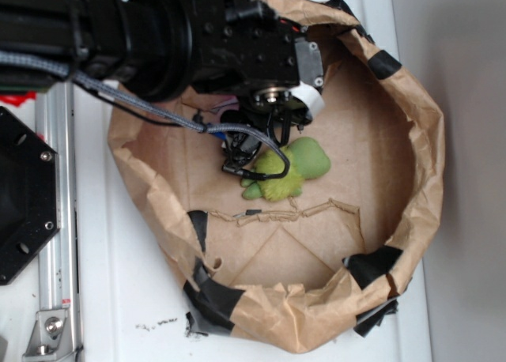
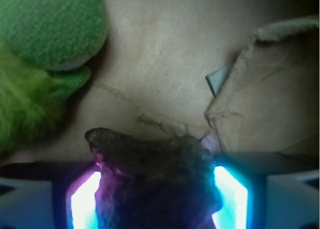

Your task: Grab the rock.

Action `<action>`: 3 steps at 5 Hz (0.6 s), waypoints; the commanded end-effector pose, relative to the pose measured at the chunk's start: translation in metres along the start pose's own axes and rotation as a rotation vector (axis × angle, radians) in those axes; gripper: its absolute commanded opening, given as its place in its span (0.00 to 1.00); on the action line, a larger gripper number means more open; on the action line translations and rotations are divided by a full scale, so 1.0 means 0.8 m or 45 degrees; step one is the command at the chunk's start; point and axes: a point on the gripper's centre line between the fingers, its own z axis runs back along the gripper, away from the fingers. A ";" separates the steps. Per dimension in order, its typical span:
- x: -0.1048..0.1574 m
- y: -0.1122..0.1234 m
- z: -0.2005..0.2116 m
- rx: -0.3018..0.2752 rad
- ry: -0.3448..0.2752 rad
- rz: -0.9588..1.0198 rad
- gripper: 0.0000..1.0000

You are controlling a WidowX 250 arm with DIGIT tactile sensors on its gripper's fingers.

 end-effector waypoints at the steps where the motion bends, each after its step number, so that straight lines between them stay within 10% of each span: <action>1: -0.001 0.002 -0.008 -0.028 0.012 0.059 0.00; 3: 0.003 -0.014 0.110 -0.200 -0.033 0.677 0.00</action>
